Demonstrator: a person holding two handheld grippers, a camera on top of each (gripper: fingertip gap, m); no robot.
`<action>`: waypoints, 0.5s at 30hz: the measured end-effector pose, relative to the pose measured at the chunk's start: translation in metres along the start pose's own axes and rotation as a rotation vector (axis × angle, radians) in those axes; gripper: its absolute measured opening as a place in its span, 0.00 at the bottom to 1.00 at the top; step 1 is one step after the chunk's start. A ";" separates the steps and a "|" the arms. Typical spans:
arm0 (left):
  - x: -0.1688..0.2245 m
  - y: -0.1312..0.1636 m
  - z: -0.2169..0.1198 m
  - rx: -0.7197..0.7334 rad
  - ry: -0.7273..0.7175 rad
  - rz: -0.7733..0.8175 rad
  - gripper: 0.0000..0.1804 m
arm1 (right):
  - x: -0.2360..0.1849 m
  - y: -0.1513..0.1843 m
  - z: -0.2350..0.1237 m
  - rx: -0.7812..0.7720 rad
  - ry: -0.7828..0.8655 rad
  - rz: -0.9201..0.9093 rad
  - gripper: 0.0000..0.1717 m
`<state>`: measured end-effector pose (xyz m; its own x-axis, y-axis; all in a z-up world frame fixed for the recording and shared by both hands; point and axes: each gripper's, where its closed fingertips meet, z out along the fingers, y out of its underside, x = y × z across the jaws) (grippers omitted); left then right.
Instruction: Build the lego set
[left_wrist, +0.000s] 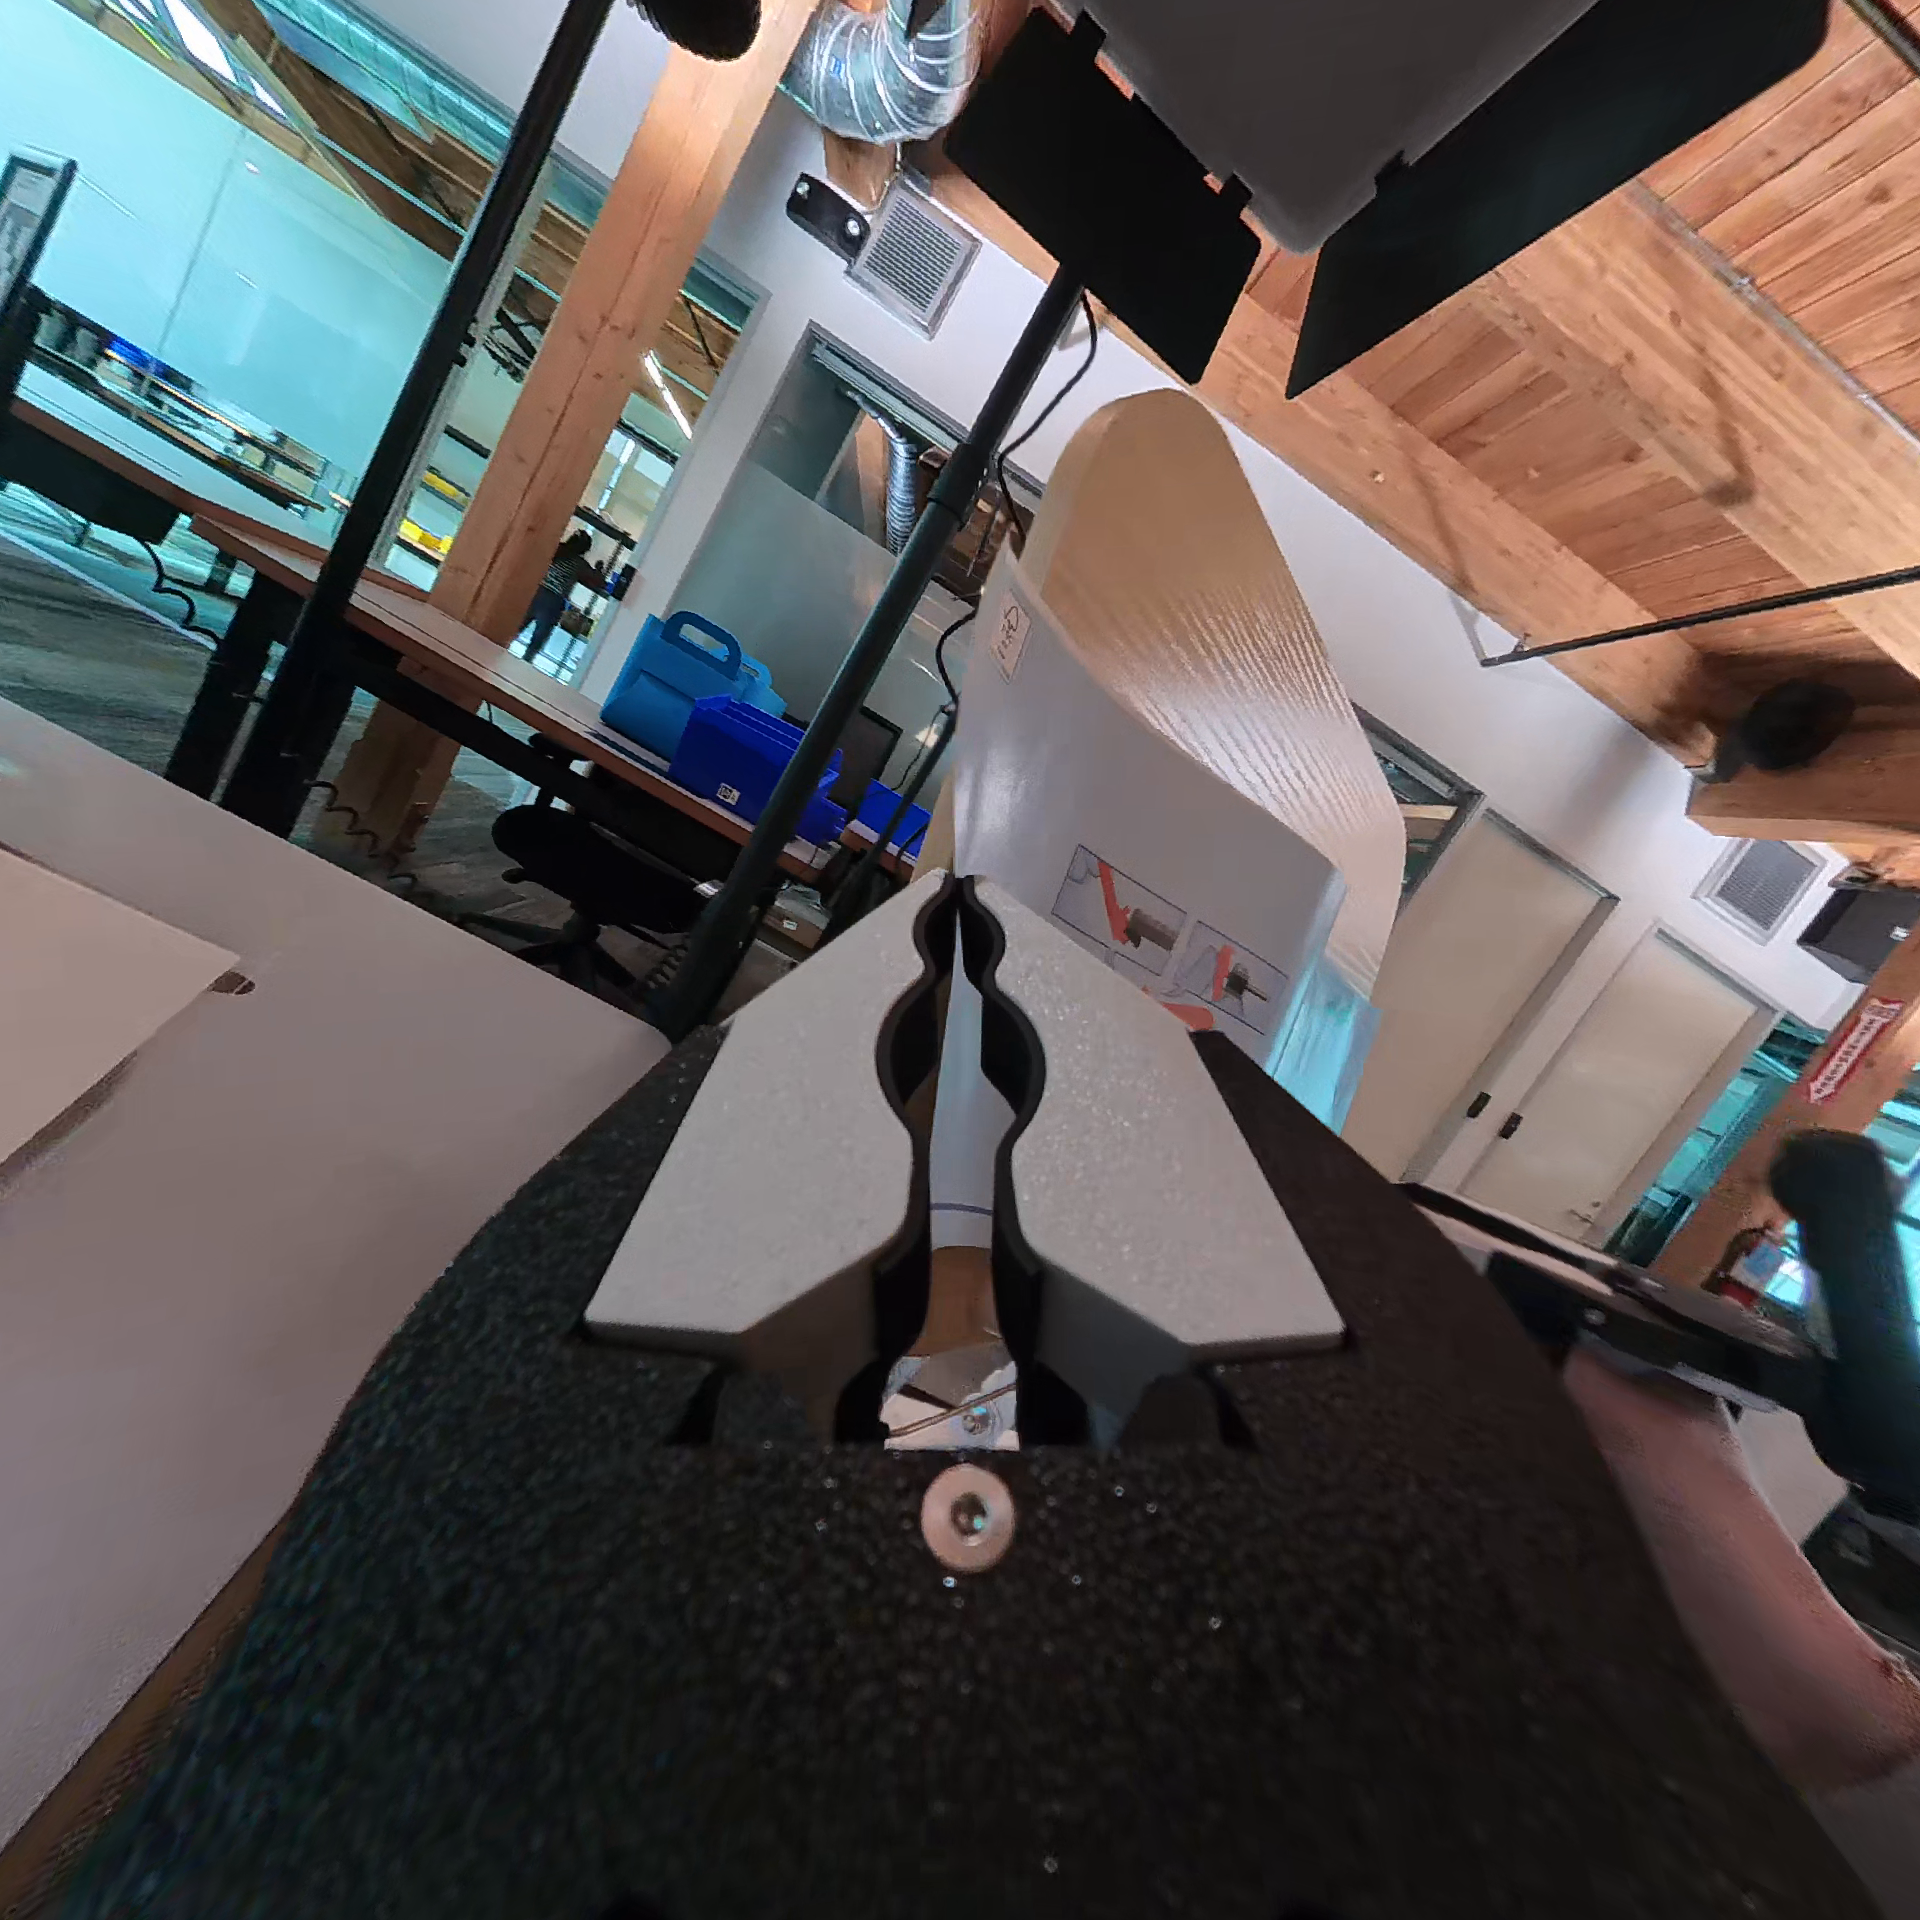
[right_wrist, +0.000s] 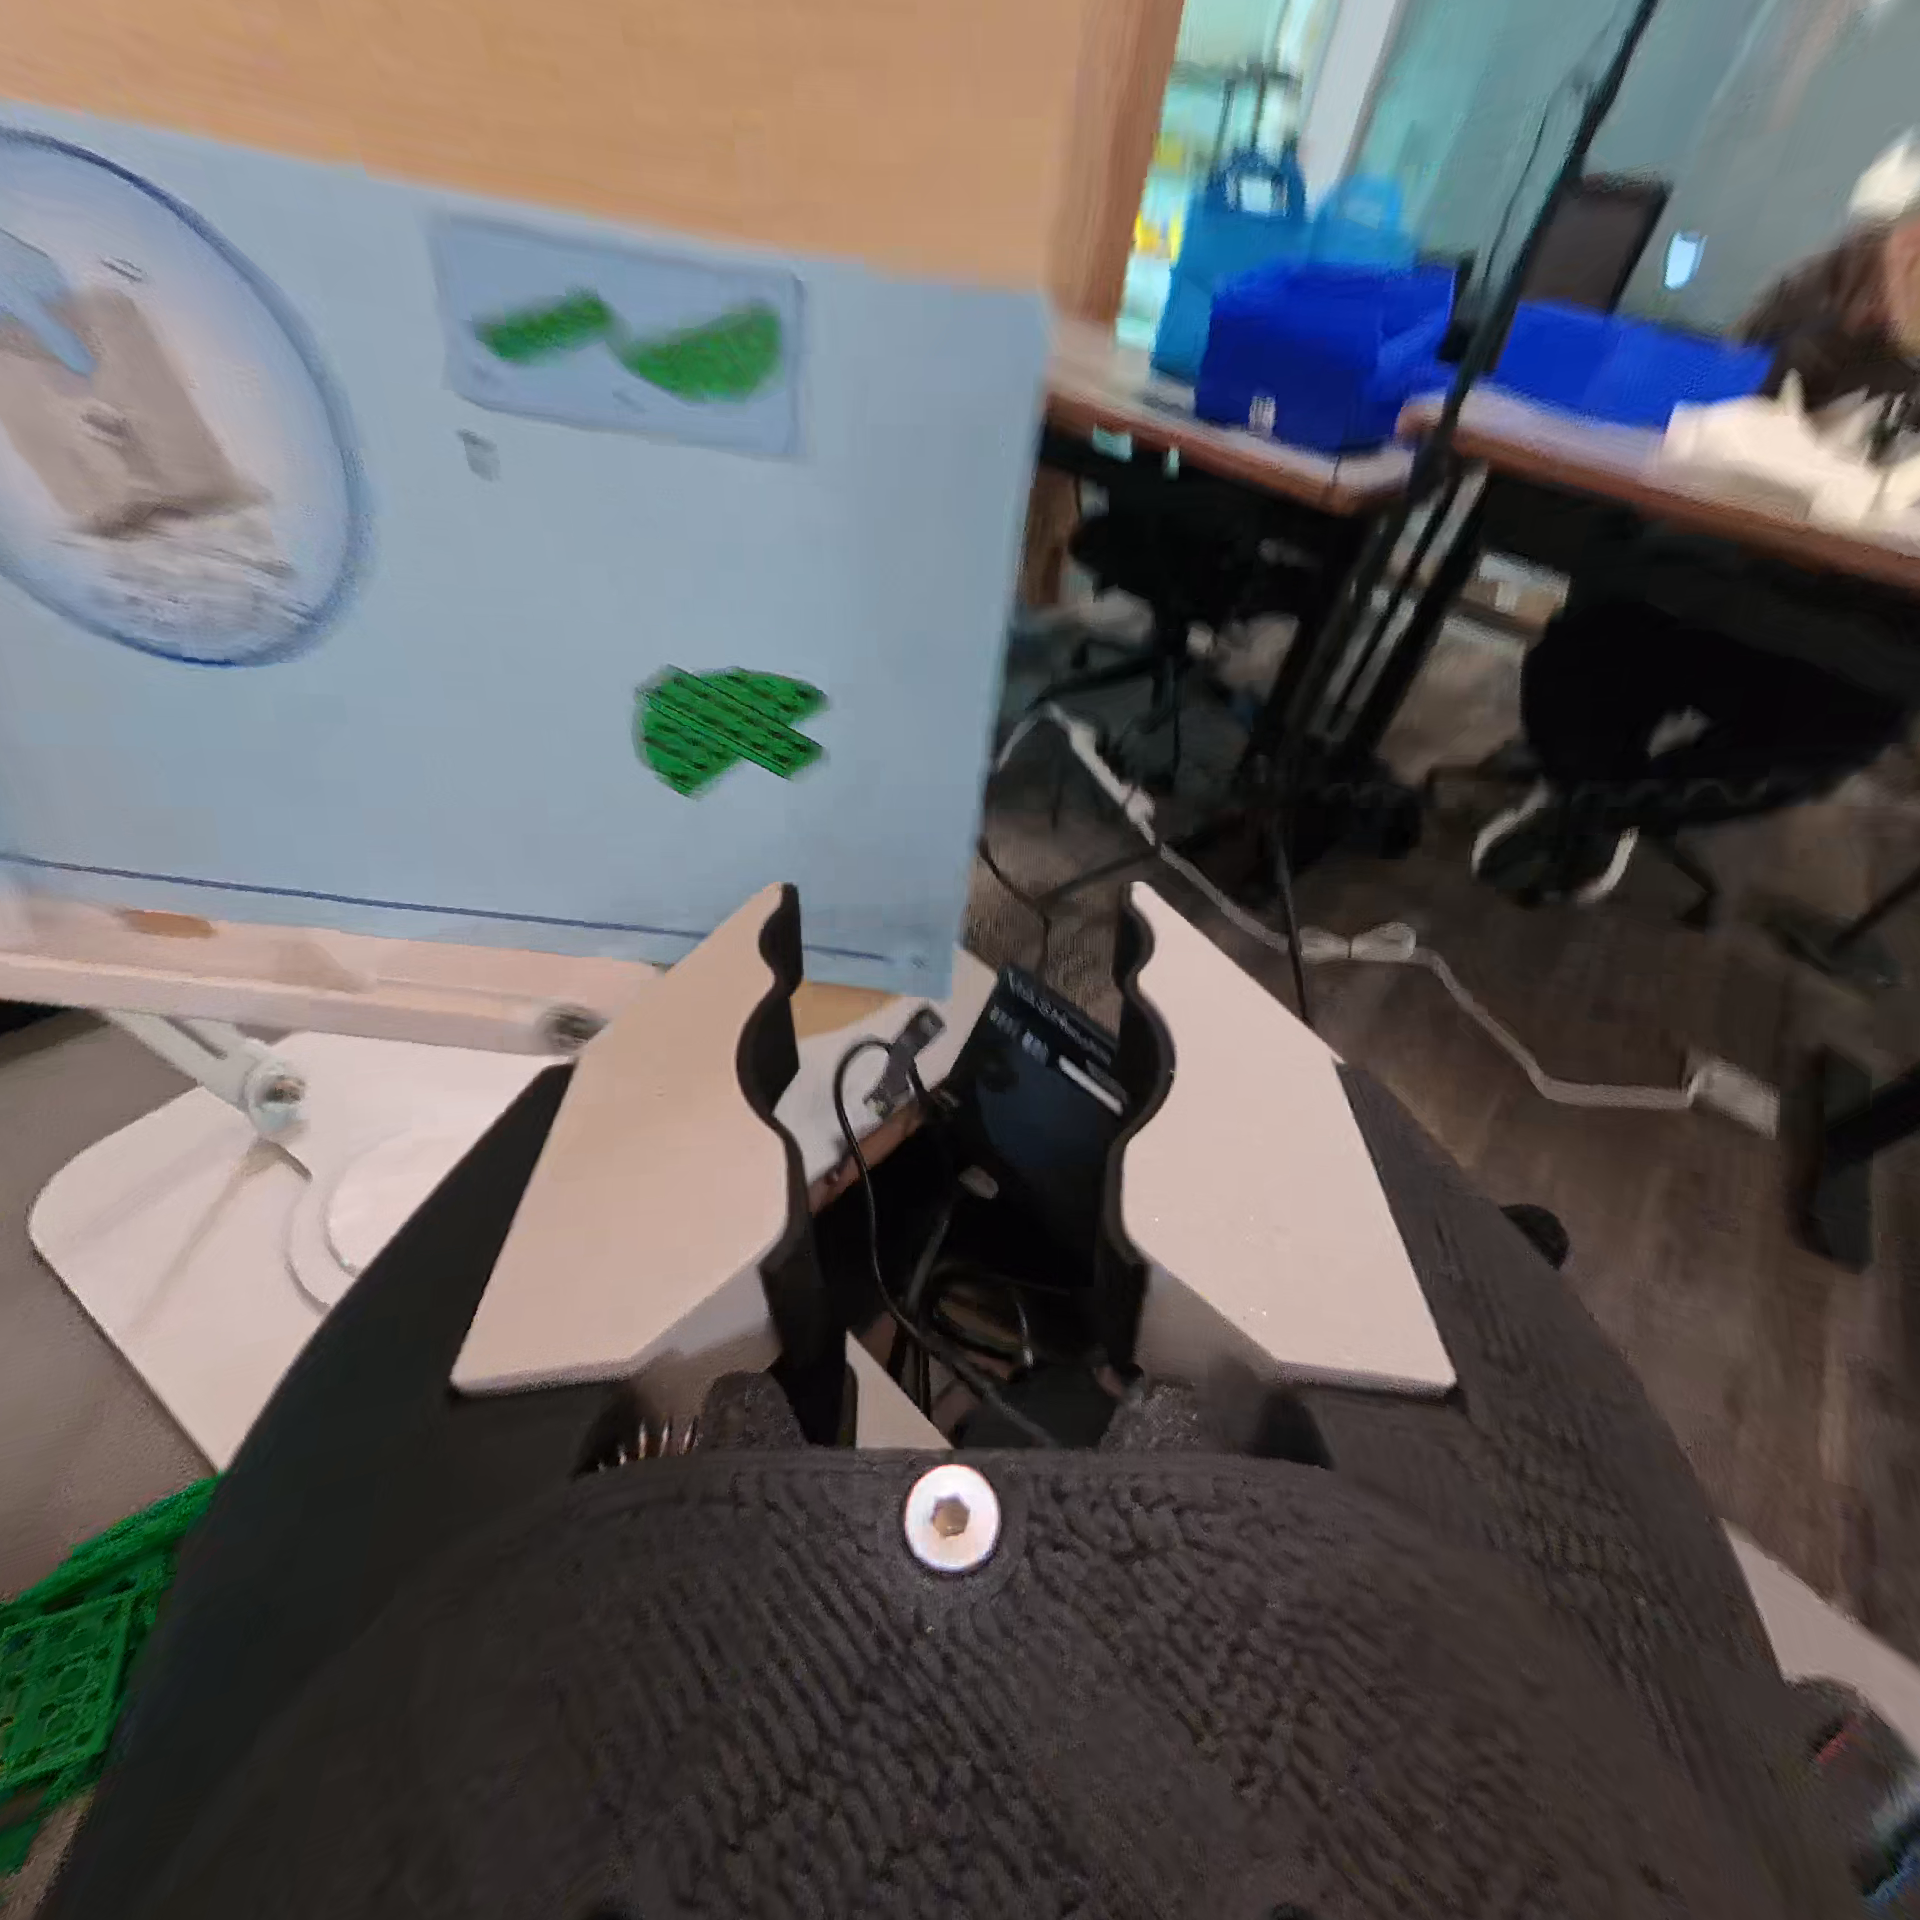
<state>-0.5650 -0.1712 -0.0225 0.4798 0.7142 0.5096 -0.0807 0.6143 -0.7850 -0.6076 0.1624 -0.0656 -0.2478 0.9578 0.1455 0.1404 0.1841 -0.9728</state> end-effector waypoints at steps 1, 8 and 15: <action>-0.001 -0.001 -0.001 0.004 -0.005 0.002 0.00 | -0.015 -0.011 -0.007 0.053 -0.023 -0.051 0.34; -0.016 -0.002 -0.006 -0.067 0.018 -0.073 0.12 | -0.197 0.003 -0.033 0.071 -0.459 -0.609 0.19; -0.015 0.016 -0.005 -0.230 0.130 -0.137 0.08 | -0.303 0.026 -0.024 0.253 -0.388 -1.295 0.26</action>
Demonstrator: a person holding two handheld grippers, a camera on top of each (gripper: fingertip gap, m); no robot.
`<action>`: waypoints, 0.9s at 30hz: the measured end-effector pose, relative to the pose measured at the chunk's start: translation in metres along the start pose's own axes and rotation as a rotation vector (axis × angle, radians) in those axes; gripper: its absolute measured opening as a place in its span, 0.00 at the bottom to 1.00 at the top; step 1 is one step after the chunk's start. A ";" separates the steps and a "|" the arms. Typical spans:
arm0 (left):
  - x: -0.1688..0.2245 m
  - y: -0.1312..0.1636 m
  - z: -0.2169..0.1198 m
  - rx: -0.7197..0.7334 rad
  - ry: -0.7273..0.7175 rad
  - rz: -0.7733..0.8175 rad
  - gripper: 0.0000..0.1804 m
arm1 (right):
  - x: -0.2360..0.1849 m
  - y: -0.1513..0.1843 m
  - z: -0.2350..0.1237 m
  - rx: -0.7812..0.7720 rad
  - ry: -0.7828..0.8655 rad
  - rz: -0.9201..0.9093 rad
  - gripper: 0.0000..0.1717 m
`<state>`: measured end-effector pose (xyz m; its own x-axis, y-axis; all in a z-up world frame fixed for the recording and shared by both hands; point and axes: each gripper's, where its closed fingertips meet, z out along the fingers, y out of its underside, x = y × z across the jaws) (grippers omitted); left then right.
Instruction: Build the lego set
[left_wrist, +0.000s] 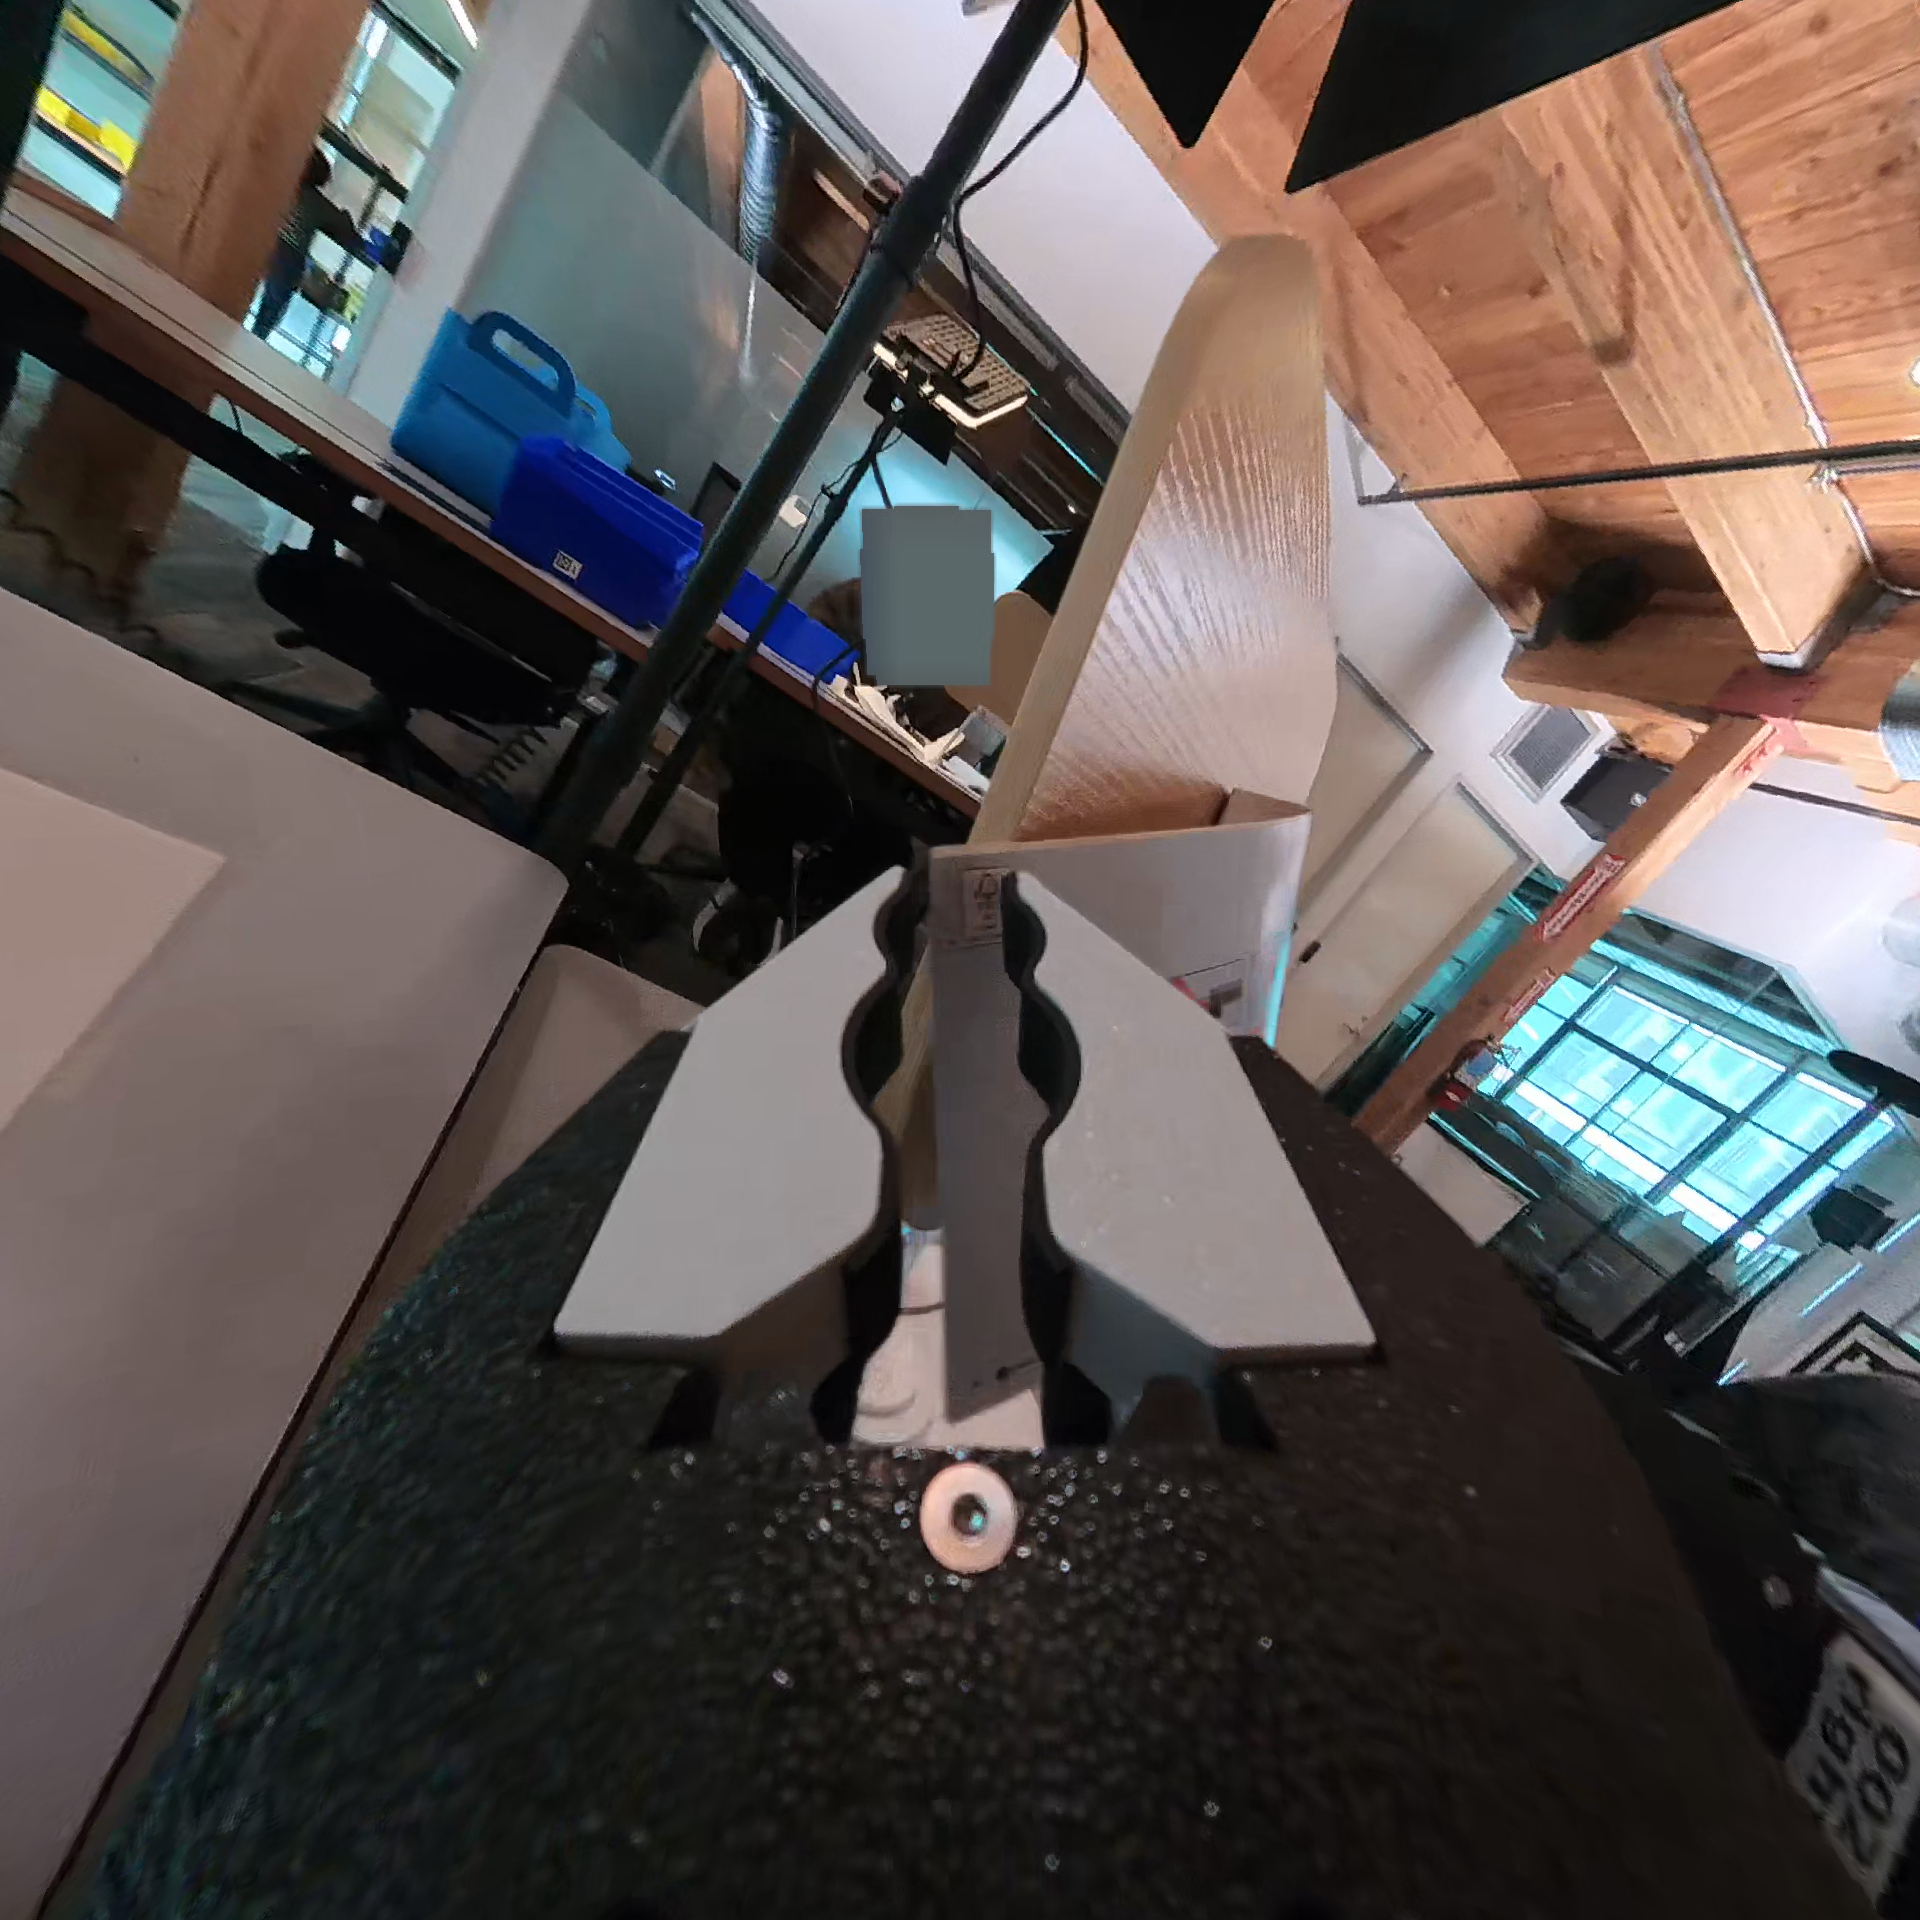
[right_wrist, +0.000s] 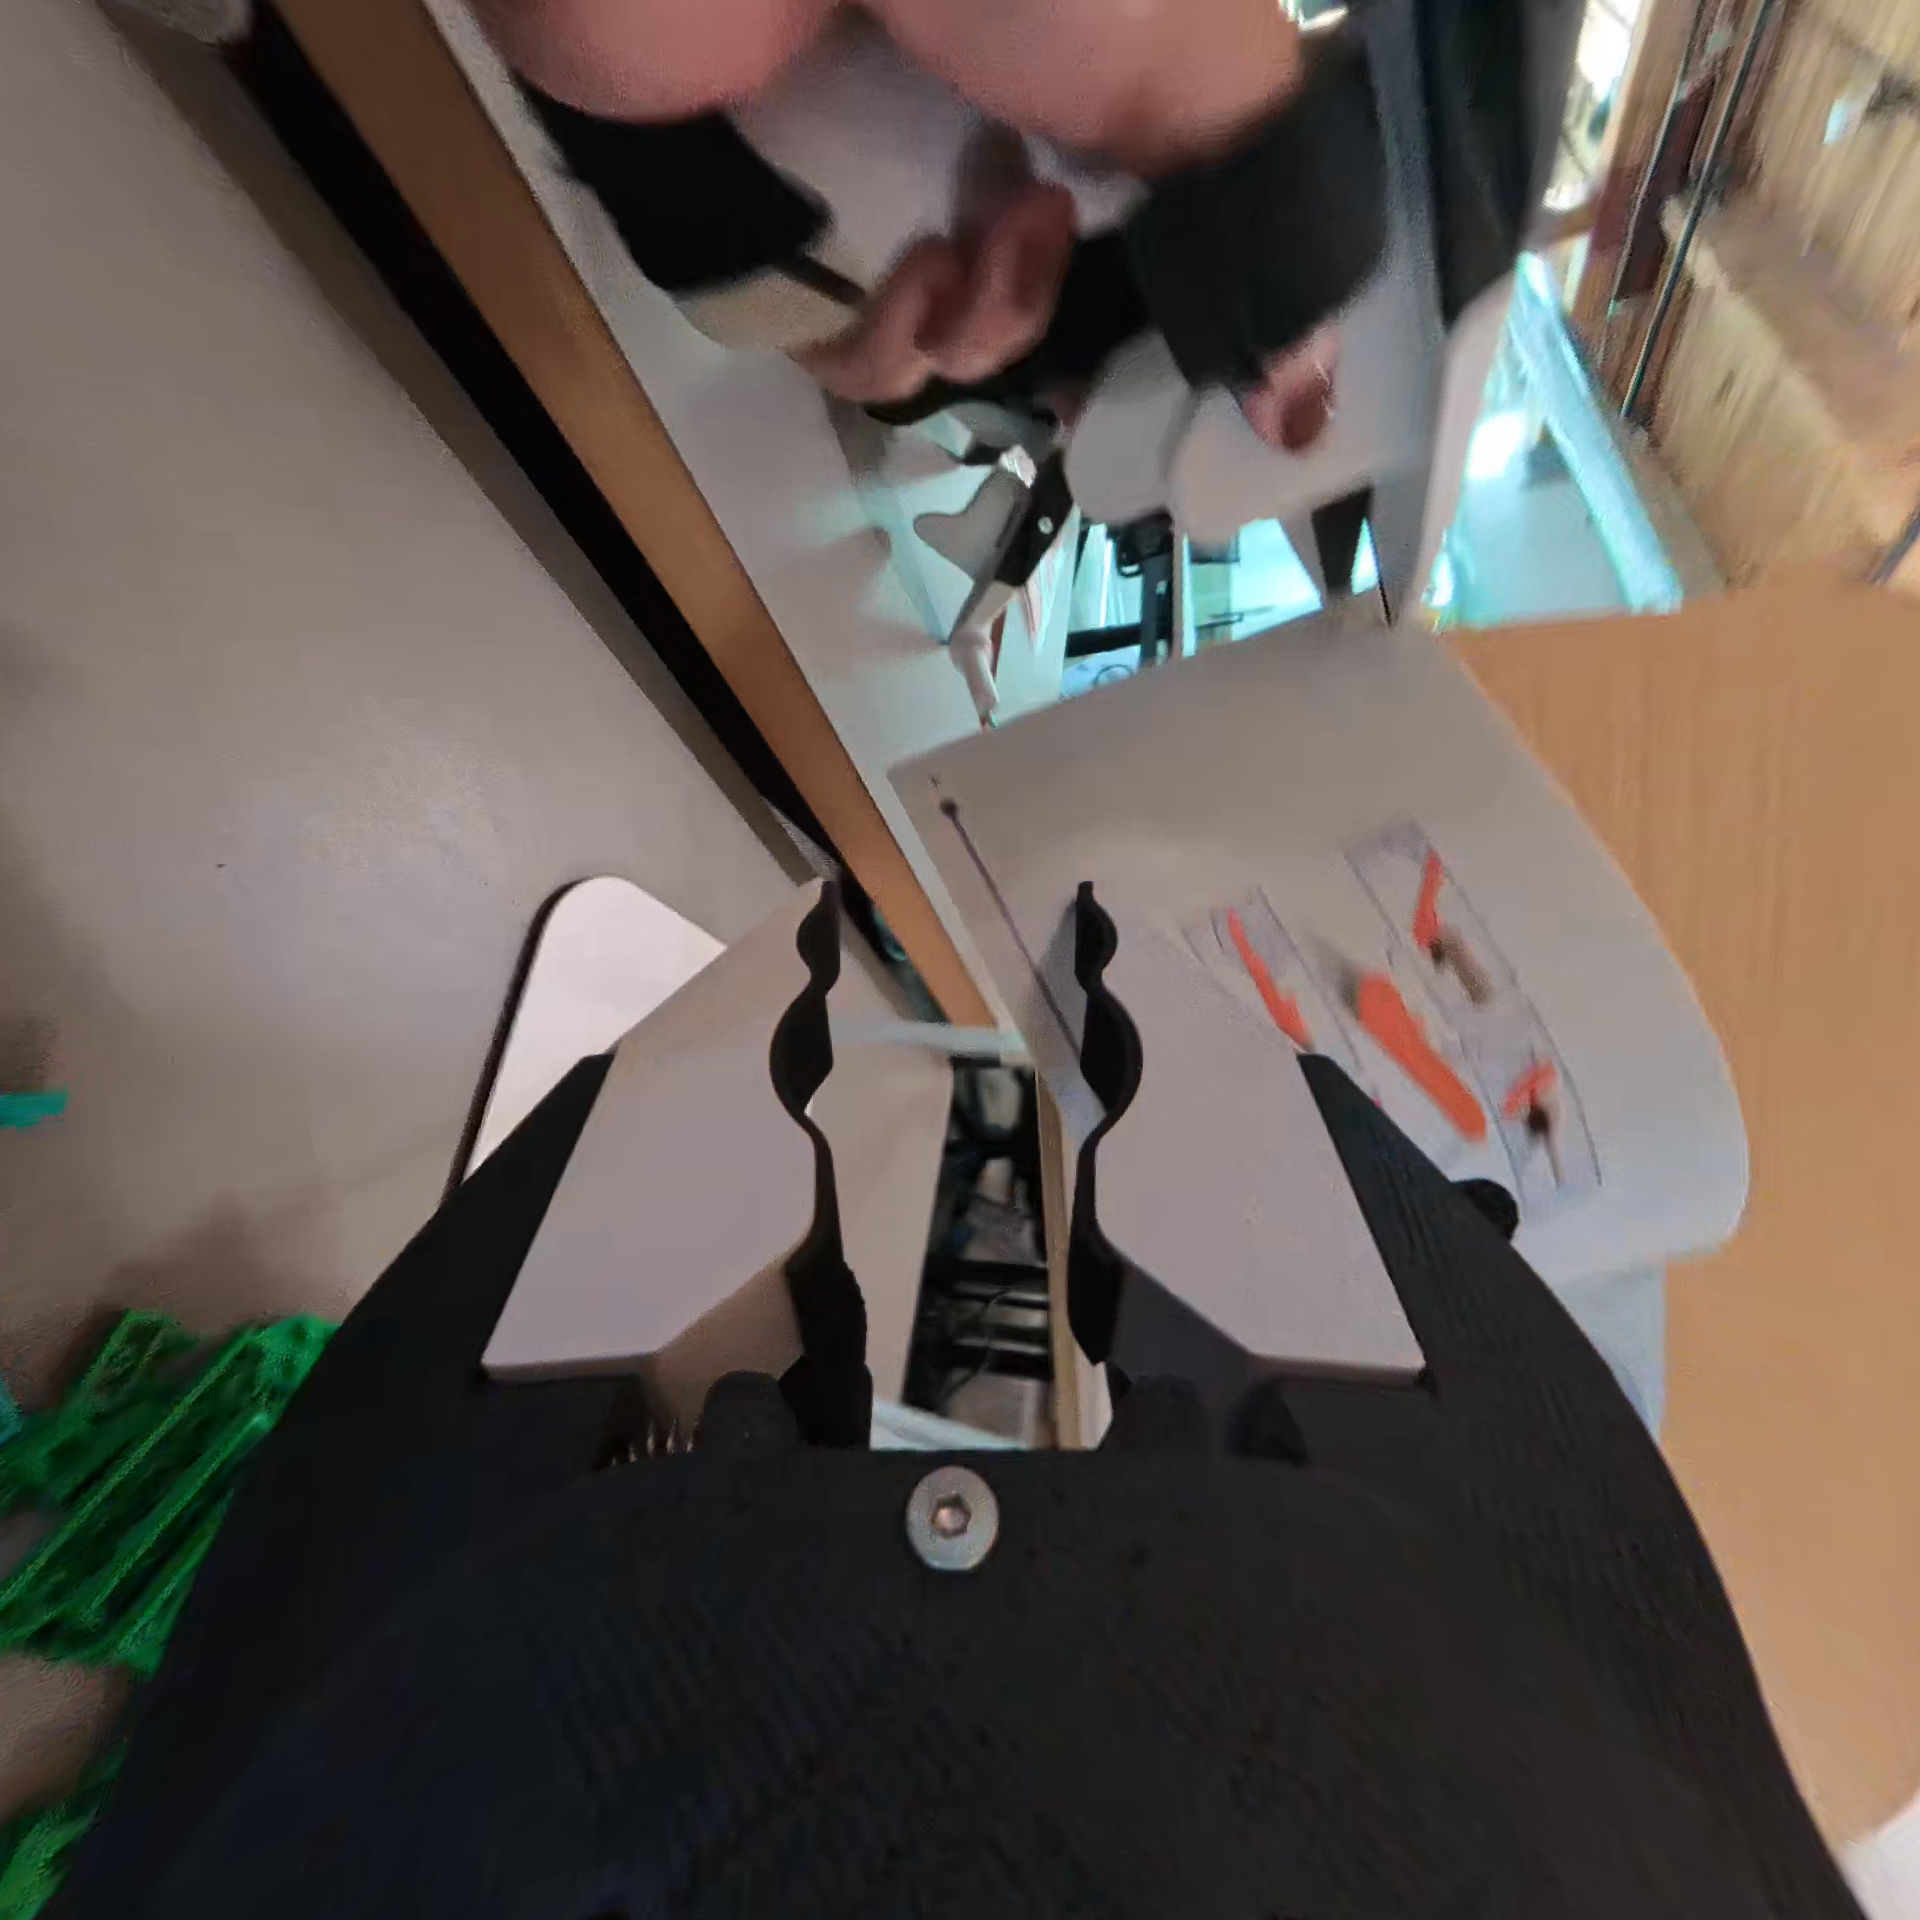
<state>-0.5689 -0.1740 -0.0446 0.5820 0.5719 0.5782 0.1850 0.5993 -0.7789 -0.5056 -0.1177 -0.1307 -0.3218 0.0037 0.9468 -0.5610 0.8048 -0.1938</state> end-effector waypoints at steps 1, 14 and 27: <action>-0.001 0.001 0.000 -0.006 -0.001 -0.002 0.10 | -0.003 -0.004 0.006 -0.007 -0.001 -0.044 0.26; 0.019 0.054 -0.003 -0.380 0.242 -0.192 0.41 | 0.021 0.032 -0.036 0.040 0.074 0.240 0.28; -0.003 0.049 -0.011 -0.379 0.108 -0.119 0.16 | 0.032 0.039 0.000 -0.025 -0.037 0.438 0.55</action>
